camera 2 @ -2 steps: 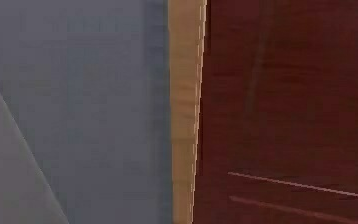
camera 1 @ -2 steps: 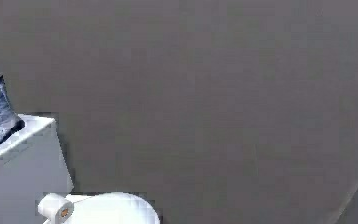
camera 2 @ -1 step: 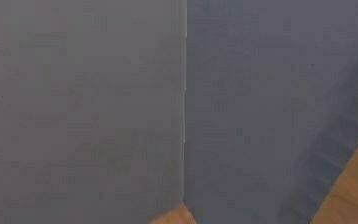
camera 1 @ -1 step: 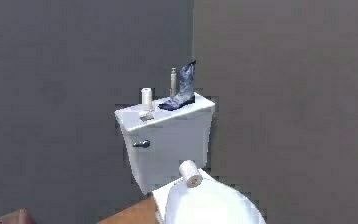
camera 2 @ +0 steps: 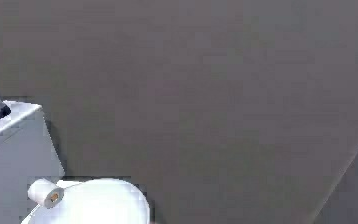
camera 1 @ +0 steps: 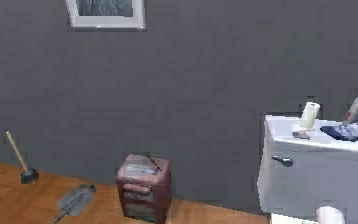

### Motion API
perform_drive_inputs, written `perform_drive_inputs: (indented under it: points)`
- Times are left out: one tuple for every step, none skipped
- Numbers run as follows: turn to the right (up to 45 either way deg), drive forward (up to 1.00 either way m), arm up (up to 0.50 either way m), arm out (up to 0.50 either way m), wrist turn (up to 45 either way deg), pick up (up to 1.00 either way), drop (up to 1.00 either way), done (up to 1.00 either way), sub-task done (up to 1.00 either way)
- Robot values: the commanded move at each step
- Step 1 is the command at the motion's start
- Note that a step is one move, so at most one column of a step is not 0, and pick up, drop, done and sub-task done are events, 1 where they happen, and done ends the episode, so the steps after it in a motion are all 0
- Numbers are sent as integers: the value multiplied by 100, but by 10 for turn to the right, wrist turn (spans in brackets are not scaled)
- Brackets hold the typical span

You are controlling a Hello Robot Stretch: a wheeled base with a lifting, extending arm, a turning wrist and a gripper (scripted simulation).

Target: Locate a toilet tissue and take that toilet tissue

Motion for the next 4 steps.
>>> perform_drive_inputs:
  points:
    - [-390,0,0,0,0,0,0,0,0]
    - [0,0,50,0,0,0,0,0,0]
    - [0,0,14,0,0,0,0,0,0]
    - [0,0,0,50,0,0,0,0,0]
